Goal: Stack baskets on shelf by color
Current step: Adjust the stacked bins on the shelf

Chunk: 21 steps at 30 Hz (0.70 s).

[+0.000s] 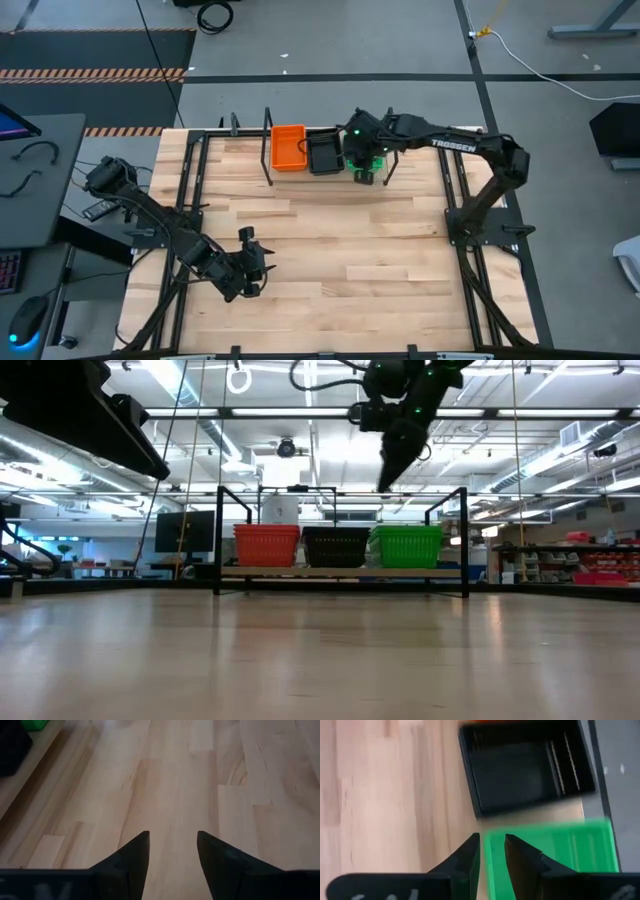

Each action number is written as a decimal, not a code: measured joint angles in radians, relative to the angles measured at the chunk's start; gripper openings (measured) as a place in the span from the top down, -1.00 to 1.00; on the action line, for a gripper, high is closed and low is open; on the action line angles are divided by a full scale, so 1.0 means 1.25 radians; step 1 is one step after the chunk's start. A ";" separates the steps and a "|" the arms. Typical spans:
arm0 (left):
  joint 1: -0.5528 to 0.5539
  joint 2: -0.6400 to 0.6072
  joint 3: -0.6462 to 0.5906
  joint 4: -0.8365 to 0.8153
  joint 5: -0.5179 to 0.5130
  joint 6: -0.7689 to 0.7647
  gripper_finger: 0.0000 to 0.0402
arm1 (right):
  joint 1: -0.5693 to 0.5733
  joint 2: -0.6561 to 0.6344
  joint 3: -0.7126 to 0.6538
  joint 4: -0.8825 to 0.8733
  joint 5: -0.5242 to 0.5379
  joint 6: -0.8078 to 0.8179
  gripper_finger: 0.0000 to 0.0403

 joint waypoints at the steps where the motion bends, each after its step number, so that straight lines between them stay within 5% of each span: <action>1: 0.000 0.000 0.000 0.001 -0.001 0.002 0.14 | 0.006 0.008 -0.001 0.024 -0.004 -0.005 0.53; 14: 0.001 0.000 0.000 0.005 -0.006 0.002 0.14 | 0.068 0.064 -0.002 0.138 0.026 -0.135 0.50; 21: 0.001 0.000 0.000 0.009 -0.006 0.008 0.14 | 0.076 0.083 -0.002 0.147 0.029 -0.140 0.30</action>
